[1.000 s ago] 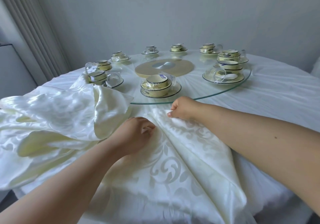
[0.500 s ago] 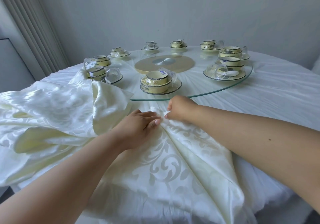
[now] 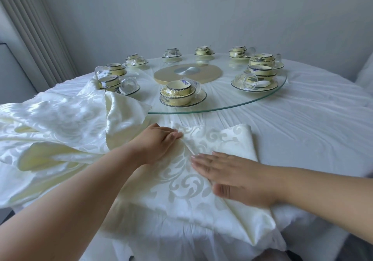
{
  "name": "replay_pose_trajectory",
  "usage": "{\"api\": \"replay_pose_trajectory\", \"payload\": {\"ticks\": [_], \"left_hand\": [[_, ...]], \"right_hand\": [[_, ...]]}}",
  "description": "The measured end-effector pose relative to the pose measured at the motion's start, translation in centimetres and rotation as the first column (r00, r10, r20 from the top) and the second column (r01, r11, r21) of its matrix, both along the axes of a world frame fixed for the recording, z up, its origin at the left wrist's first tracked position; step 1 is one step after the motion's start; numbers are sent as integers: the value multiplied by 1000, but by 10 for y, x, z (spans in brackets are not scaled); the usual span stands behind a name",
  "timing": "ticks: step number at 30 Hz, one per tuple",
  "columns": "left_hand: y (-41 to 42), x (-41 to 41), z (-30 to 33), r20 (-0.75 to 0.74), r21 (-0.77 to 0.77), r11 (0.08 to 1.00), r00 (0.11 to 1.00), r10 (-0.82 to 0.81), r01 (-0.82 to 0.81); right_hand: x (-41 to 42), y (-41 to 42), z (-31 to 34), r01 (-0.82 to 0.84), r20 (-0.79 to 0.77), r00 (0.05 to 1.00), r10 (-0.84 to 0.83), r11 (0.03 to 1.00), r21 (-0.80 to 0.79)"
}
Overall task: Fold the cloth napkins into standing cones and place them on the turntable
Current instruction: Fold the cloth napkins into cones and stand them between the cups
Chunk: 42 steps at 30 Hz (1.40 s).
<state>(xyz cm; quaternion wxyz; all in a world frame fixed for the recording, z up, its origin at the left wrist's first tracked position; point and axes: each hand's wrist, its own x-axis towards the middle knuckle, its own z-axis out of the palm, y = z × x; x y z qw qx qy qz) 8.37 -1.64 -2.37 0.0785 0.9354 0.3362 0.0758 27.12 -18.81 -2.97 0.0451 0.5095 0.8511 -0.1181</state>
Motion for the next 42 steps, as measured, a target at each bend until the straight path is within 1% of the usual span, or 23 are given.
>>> {"api": "replay_pose_trajectory", "payload": {"ticks": [1,3,4,5,6,7,9,10,13,15,17,19,20,23,25,26,28,29,31,33,36,39,42], "left_hand": [[0,0,-1,-2,21,1000,1000,-5,5],[3,0,-6,18,69,998,1000,-16,14],[5,0,-8,34,81,997,999,-12,9],[6,0,-10,45,91,996,999,-6,2],[7,1,-12,52,91,996,999,5,-10],[7,2,-12,65,84,996,998,22,-27],[6,5,-9,119,24,995,988,94,-98],[4,7,-7,142,-16,989,978,151,-150],[3,12,0,131,-71,930,921,367,-361],[3,15,6,37,-82,858,859,511,-507],[3,19,14,-73,-63,818,820,567,-571],[5,24,19,-127,-97,793,798,589,-601],[6,27,22,-146,-124,773,782,606,-623],[6,31,25,-227,-143,737,746,626,-661],[5,29,24,-183,-234,712,749,636,-662],[6,27,23,-142,-315,686,748,649,-656],[9,21,23,28,-468,659,736,677,-589],[10,19,25,131,-541,657,718,683,-526],[9,19,35,289,-618,675,682,672,-403],[5,24,56,388,-578,734,671,631,-357],[-6,36,102,524,-463,834,667,530,-299],[-16,45,156,652,-275,923,654,384,-268],[-30,47,203,734,-55,961,641,223,-272]], "right_hand": [[-2,-7,3,-9,22,1000,10,1000,-24],[-1,-10,11,2,-65,998,-8,996,-87],[0,-6,19,49,-174,983,-66,994,-102],[1,1,27,128,-297,943,-149,988,-89],[2,11,36,230,-411,881,-233,971,-57],[5,26,42,334,-462,840,-283,942,29],[7,62,50,460,-399,846,-353,863,210],[7,79,50,488,-352,848,-395,841,234],[3,119,41,547,-206,830,-519,830,111],[-1,133,34,567,-108,821,-561,823,40],[-2,142,30,592,-127,797,-590,805,-29],[-3,145,30,613,-201,753,-626,779,-129],[-3,146,30,618,-223,739,-636,771,-154],[-1,147,30,633,-215,727,-653,757,-159],[1,148,29,634,-268,697,-665,746,-204],[3,148,28,626,-318,676,-665,745,-229],[8,146,30,602,-427,627,-652,753,-266],[11,145,32,592,-474,603,-642,758,-273],[17,140,44,575,-535,594,-601,782,-239],[22,134,65,575,-589,590,-552,800,-174],[31,123,111,624,-686,548,-480,780,-47],[35,108,163,658,-758,555,-343,738,148],[34,91,208,658,-787,585,-198,684,317]]}}
